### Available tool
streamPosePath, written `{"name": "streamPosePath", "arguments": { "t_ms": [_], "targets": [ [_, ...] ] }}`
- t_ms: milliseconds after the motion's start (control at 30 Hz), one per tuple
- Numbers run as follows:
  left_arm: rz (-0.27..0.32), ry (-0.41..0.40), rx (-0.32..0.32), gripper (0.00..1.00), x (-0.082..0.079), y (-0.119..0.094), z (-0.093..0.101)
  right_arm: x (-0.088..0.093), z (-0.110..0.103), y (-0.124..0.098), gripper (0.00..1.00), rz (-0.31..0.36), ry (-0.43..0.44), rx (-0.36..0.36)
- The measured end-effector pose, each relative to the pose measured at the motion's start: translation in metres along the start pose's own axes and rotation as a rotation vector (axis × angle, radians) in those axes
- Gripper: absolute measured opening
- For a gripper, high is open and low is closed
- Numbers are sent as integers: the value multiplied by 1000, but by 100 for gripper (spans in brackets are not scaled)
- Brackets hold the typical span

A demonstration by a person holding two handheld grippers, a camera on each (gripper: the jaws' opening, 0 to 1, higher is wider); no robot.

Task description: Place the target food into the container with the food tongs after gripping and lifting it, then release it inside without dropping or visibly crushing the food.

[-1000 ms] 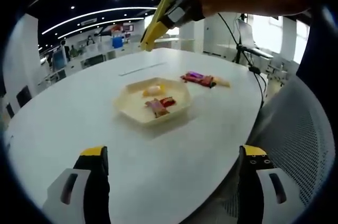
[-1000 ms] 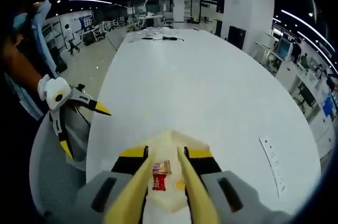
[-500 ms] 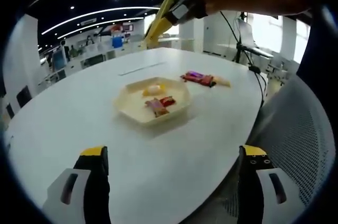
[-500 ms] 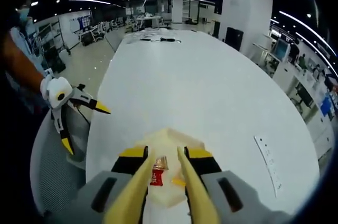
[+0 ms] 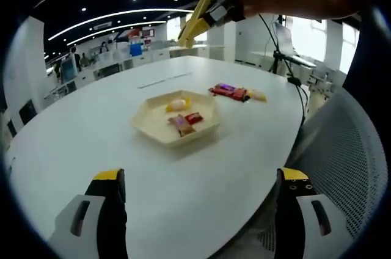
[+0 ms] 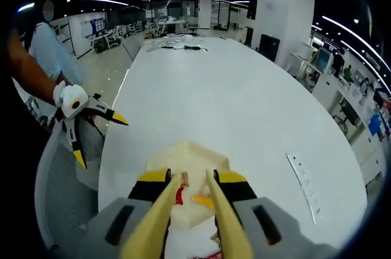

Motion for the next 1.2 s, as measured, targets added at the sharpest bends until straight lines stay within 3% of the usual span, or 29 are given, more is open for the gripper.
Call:
{"name": "streamPosePath", "arguments": {
  "t_ms": [433, 1200],
  "targets": [
    [-2, -4, 5, 99, 0, 0, 0, 30, 6, -29, 27, 4, 0, 23],
    [1, -14, 11, 100, 0, 0, 1, 80, 20, -57, 27, 0, -12, 73]
  ]
}}
Point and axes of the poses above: the point that each gripper's makers call its tool centre point, and the gripper's own axes: y roughly forward along the fingers, z roughly to its right, x roughly out of its underside, the point moved 7 cm from there along -y, roughly backward along the fingers, and after that the axes turned 11 degrees about -y, right-handed, at the moved point
